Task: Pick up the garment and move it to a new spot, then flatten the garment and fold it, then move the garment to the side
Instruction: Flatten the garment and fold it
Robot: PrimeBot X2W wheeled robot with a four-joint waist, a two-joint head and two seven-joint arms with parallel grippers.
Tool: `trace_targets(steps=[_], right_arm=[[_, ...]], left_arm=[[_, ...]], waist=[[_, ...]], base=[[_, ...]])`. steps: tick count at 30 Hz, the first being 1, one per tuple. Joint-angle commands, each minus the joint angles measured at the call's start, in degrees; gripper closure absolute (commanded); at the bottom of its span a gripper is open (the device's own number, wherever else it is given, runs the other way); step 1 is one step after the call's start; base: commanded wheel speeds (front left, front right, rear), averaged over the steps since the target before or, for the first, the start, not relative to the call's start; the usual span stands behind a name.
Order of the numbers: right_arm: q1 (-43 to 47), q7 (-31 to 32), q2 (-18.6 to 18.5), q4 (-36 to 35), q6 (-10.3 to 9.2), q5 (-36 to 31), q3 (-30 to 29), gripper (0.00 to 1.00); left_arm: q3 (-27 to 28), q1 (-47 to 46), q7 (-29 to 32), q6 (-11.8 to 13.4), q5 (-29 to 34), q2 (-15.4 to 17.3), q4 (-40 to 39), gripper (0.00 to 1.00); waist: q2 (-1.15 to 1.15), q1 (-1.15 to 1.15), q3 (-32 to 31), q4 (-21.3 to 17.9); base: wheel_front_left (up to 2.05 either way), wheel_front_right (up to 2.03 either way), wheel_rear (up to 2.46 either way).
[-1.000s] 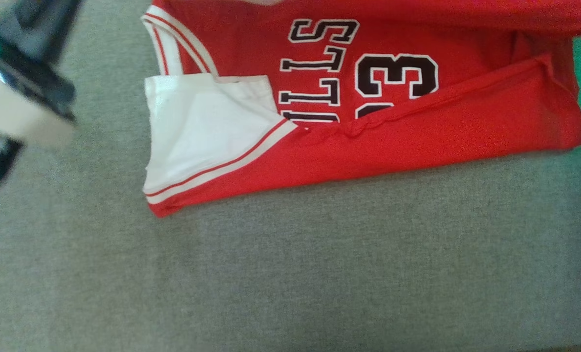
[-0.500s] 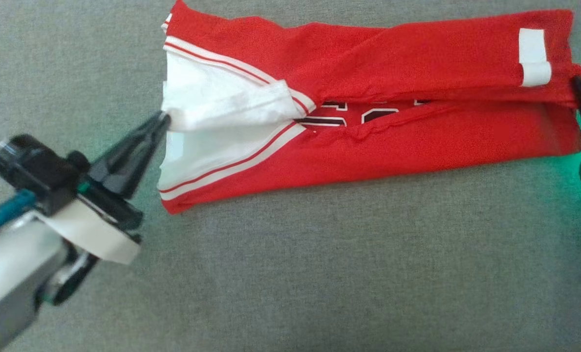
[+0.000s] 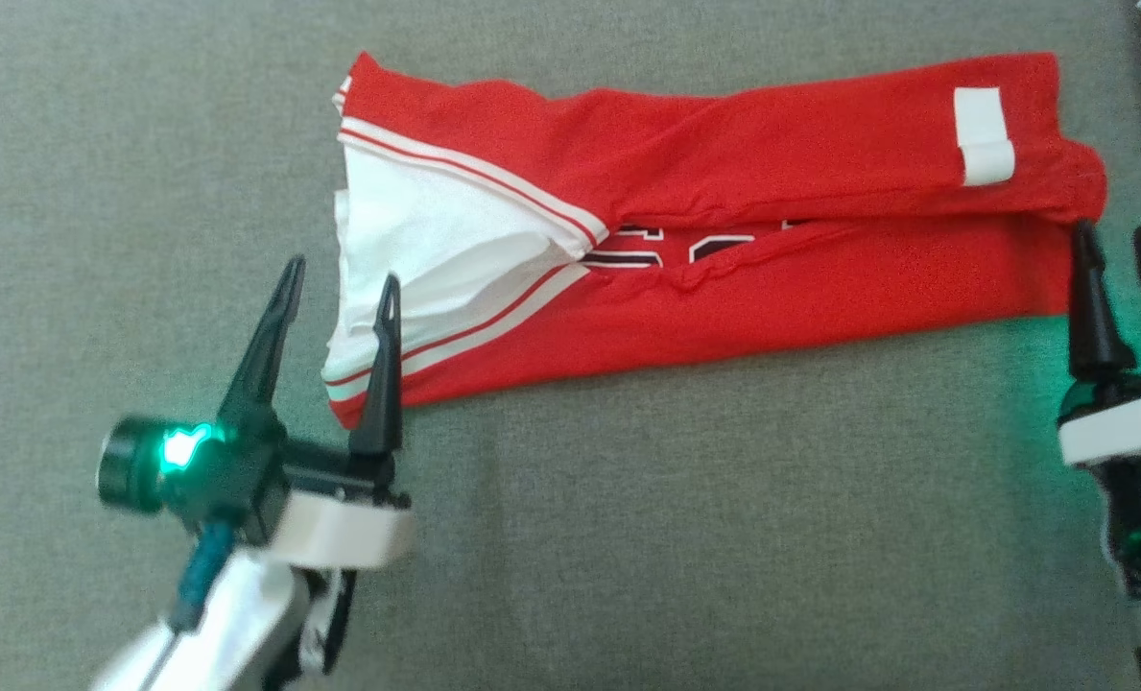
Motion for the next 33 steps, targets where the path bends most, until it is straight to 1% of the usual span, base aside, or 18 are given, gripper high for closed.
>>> trace_targets(steps=[1,3,5,6,7,13,18,20,21,22,23,24,29,33], right_arm=[[0.72,-1.68,0.23,-0.05,0.39,-1.19,0.62,0.0],[0.21,-2.37,1.01,2.05,0.39,-1.85,0.16,0.0],[-1.1,-2.36,1.57,4.45,0.39,-2.55,-0.67,0.0],[-1.1,-2.36,1.57,4.45,0.39,-2.55,-0.67,0.0],[-2.02,-2.14,1.83,5.84,0.39,-3.0,-1.28,0.0],[-9.29,-0.37,3.58,15.01,0.39,-6.41,-6.74,0.0],[-13.71,3.92,5.24,23.85,0.39,-10.77,-10.81,0.0],[-14.46,5.81,6.36,26.04,0.39,-12.36,-11.33,0.0],[-14.61,6.57,7.05,26.7,0.39,-12.85,-11.61,0.02],[-14.64,7.12,7.6,27.06,0.39,-13.46,-11.8,0.13],[-14.64,7.35,8.06,27.18,0.39,-14.04,-11.99,0.44],[-14.62,7.52,8.61,27.2,0.39,-14.38,-12.19,1.0],[-14.01,7.8,10.41,25.4,0.39,-14.72,-12.2,1.0],[-13.44,6.81,10.1,22.34,0.39,-13.52,-11.4,1.0]], left_arm=[[5.73,2.58,-0.52,1.37,4.25,-1.3,-2.25,0.0],[9.12,6.05,-0.53,2.02,7.8,-4.75,-3.27,0.0],[11.59,8.85,-0.53,1.85,11.27,-7.63,-4.27,0.0],[11.59,8.85,-0.53,1.85,11.27,-7.63,-4.27,0.0],[12.67,10.08,-0.53,1.48,12.64,-9.03,-4.76,0.0],[16.95,14.29,-0.53,-3.18,18.91,-15.22,-5.8,0.0],[19.42,15.65,-0.53,-7.06,22.17,-18.75,-5.49,0.0],[20.42,16.02,-0.53,-8.39,23.08,-19.89,-5.24,0.0],[20.96,16.23,-0.53,-8.95,23.5,-20.42,-5.15,0.0],[21.51,16.45,-0.53,-9.47,23.9,-20.9,-5.07,0.0],[22.06,16.71,-0.53,-9.95,24.31,-21.31,-5.01,0.0],[22.66,16.98,-0.53,-10.39,24.66,-21.7,-4.98,0.0],[25.26,17.98,-0.53,-12.6,26.28,-23.26,-4.89,0.0],[26.91,18.49,-0.53,-14.14,27.35,-24.18,-5.1,0.0]], waist=[[0.0,0.01,-1.92,0.25],[0.0,0.01,-2.82,0.81],[0.0,0.01,-3.44,1.5],[0.0,0.01,-3.44,1.5],[0.0,0.01,-3.63,1.92],[0.0,0.01,-3.5,4.97],[0.0,0.01,-2.99,6.53],[0.0,0.01,-2.89,6.8],[0.0,0.01,-2.91,6.83],[0.0,0.01,-2.94,6.78],[0.0,0.01,-3.0,6.65],[0.0,0.01,-3.1,6.45],[0.0,0.01,-3.52,5.19],[0.0,0.01,-3.55,3.89]], base=[[0.0,0.0,0.0],[0.0,0.0,0.0],[0.0,0.0,0.0],[0.0,0.0,0.0],[0.0,0.0,0.0],[0.0,0.0,0.0],[0.0,0.0,0.0],[0.0,0.0,0.0],[0.0,0.0,0.0],[0.0,0.0,0.0],[0.0,0.0,0.0],[0.0,0.0,0.0],[0.0,0.0,0.0],[0.0,0.0,0.0]])
